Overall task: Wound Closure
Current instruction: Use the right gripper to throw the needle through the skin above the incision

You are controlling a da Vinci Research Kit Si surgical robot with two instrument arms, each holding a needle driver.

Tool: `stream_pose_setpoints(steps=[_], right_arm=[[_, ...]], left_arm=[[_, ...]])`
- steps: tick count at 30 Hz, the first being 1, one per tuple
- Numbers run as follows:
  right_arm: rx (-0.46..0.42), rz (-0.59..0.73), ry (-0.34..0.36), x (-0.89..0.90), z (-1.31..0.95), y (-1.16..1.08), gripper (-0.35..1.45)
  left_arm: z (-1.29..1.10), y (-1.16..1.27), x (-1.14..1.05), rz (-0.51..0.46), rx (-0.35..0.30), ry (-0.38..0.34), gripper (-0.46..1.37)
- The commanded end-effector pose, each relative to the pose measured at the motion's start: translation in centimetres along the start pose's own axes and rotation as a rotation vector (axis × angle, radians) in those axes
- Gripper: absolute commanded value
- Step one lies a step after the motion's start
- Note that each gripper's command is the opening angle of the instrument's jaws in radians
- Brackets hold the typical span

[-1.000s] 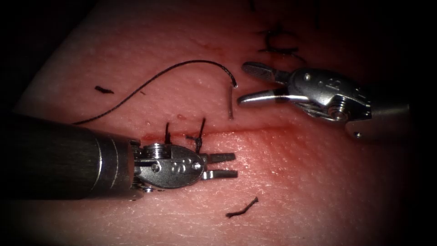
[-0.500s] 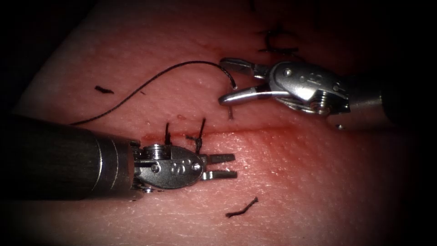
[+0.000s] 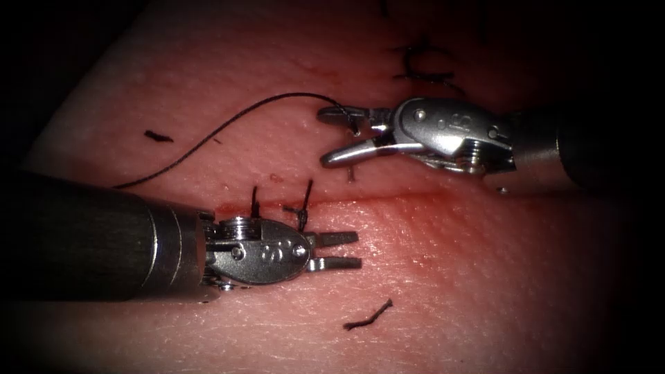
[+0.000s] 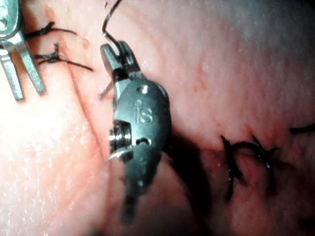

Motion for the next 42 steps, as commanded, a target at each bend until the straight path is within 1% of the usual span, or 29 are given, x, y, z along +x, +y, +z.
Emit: stream_pose_setpoints(steps=[1, 4, 6, 11, 14, 16, 19, 21, 24, 28, 32, 38, 41, 42], right_arm=[[-0.003, -0.005, -0.005, 0.04, -0.01, 0.01, -0.35], [-0.002, -0.012, -0.003, 0.1, -0.02, 0.02, -0.35], [-0.002, -0.039, -0.001, 0.13, -0.03, 0.02, -0.35], [-0.016, -0.076, -0.008, 0.12, -0.02, 0.0, -0.35], [-0.036, -0.113, -0.018, 0.1, -0.01, -0.02, -0.35], [-0.052, -0.149, -0.027, 0.1, -0.01, -0.02, -0.35], [-0.072, -0.199, -0.025, 0.1, 0.0, -0.01, -0.35], [-0.095, -0.262, -0.02, 0.09, -0.01, 0.01, -0.35], [-0.127, -0.349, -0.041, 0.06, -0.01, 0.05, -0.35], [-0.159, -0.4, -0.05, 0.02, -0.01, 0.09, -0.35], [-0.186, -0.418, -0.051, 0.0, -0.01, 0.1, -0.35], [-0.199, -0.474, -0.042, 0.03, -0.02, 0.09, -0.35], [-0.221, -0.552, -0.046, 0.05, -0.02, 0.09, -0.35], [-0.225, -0.557, -0.045, 0.05, -0.02, 0.09, -0.35]], left_arm=[[0.0, 0.0, 0.0, 0.0, -0.001, 0.0, 0.02], [0.0, -0.01, 0.0, 0.001, -0.001, 0.0, 0.04], [0.01, -0.02, -0.01, 0.001, -0.002, 0.001, 0.05], [0.05, -0.07, -0.04, 0.002, 0.001, 0.013, 0.04], [0.11, -0.1, -0.08, -0.006, 0.001, 0.015, 0.04], [0.15, -0.1, -0.13, -0.008, 0.002, 0.019, 0.01], [0.23, -0.07, -0.24, -0.015, -0.006, 0.023, -0.03], [0.28, -0.02, -0.33, -0.02, -0.013, 0.029, -0.02], [0.33, 0.05, -0.43, -0.025, -0.025, 0.034, -0.01], [0.35, 0.14, -0.48, -0.025, -0.041, 0.042, -0.01], [0.34, 0.19, -0.5, -0.026, -0.044, 0.044, 0.0], [0.33, 0.22, -0.55, -0.032, -0.046, 0.044, 0.02], [0.36, 0.24, -0.65, -0.04, -0.048, 0.045, 0.06], [0.36, 0.24, -0.66, -0.045, -0.048, 0.045, 0.07]])
